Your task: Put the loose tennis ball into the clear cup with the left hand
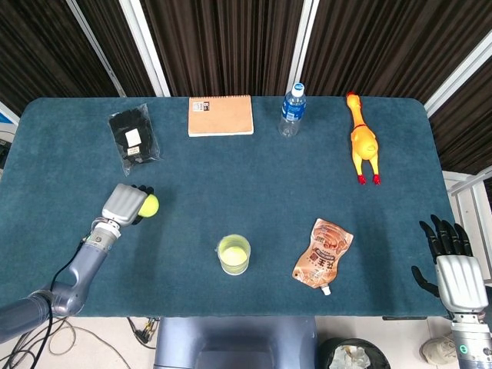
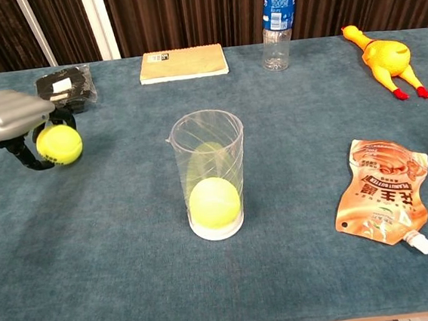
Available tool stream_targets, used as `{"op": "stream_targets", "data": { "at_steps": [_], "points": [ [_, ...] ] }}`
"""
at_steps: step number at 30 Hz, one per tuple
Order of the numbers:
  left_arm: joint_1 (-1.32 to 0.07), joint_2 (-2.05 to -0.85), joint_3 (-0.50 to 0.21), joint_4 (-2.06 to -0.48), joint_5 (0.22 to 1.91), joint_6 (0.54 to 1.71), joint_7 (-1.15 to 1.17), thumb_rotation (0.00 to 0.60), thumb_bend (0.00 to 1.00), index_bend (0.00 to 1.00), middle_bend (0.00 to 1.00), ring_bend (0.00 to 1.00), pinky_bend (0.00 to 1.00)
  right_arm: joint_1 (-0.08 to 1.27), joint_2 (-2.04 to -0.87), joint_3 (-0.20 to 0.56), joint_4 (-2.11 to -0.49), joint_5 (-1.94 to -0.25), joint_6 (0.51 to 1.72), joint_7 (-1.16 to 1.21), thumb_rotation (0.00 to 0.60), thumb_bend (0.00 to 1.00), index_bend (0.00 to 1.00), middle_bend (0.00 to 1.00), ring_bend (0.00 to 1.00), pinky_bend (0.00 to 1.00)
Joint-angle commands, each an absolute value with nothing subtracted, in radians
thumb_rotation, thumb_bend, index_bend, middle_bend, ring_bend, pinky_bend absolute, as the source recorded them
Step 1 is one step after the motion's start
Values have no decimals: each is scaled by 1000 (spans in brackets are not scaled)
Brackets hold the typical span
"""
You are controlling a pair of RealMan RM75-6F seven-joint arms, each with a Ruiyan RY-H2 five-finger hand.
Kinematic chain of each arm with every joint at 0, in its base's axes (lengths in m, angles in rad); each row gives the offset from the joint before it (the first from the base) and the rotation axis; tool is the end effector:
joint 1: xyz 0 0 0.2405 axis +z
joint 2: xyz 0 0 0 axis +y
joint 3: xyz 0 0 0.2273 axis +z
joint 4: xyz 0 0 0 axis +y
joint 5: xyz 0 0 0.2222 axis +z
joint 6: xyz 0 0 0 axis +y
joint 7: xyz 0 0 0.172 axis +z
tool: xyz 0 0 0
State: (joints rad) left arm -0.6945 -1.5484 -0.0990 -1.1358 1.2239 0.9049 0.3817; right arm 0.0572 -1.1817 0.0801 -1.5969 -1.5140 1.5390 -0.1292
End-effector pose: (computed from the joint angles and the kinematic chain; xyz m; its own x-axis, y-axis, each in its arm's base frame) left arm -0.2189 0.3829 -0.0149 0.7421 0.1674 0.6490 0.6617 -0.3371 -0.6697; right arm -0.2835 -0.2059 0.1307 0.4674 0.0677 0.8815 -0.8838 0.0098 0.4678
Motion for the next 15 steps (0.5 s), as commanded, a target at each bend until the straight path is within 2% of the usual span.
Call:
{"op": "stream_targets", "data": {
  "at_steps": [1,10,15],
  "points": [
    [-686,-1522,-107,-1159,1273,955,314,600,346,486,551,500,622,57,-1182,80,-1597,-1513,1538,-130,600,352,106,0,6,0],
    [-681,-1376,-142,-1400,1429,1107,170,600,345,480,541,500,623,58,-1187,79,-1597,-1512,1535,-138,600,352,106,0,6,0],
    [-703,-1289,-164,-1604,1464,1112,207,600,340,467,533,500,623,60,-1192,77,-1594,-1512,1530,-143,600,352,106,0,5,0]
  ]
}}
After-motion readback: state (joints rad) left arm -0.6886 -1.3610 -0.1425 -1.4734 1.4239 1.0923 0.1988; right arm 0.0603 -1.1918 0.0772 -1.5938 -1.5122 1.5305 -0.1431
